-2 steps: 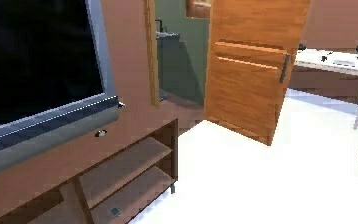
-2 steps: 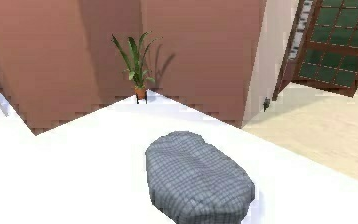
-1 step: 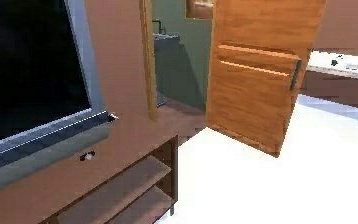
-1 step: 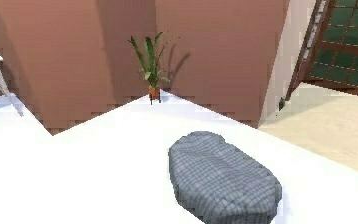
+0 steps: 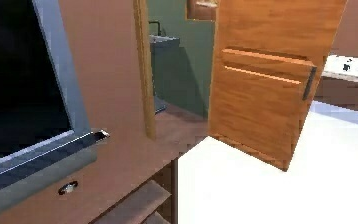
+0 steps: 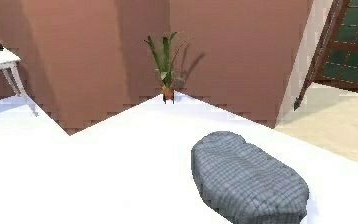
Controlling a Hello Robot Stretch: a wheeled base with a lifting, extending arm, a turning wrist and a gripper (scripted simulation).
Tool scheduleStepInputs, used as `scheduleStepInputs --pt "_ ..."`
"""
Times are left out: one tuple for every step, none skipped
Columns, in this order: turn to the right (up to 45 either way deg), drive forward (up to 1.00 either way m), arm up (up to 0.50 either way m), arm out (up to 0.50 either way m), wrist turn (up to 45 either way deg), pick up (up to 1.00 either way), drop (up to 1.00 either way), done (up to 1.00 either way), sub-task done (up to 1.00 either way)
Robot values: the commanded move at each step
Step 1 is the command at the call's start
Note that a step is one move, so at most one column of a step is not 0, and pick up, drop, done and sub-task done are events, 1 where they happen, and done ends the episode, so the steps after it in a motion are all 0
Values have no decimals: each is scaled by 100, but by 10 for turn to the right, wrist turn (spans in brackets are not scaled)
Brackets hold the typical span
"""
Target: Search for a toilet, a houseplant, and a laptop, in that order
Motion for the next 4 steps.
scheduleStepInputs --pt "300 0 0 0 0 0 0 0 0" --pt "0 90 0 0 0 0 0 0 0" --pt "-270 0 0 0 0 0 0 0 0" --pt "0 60 0 0 0 0 0 0 0"
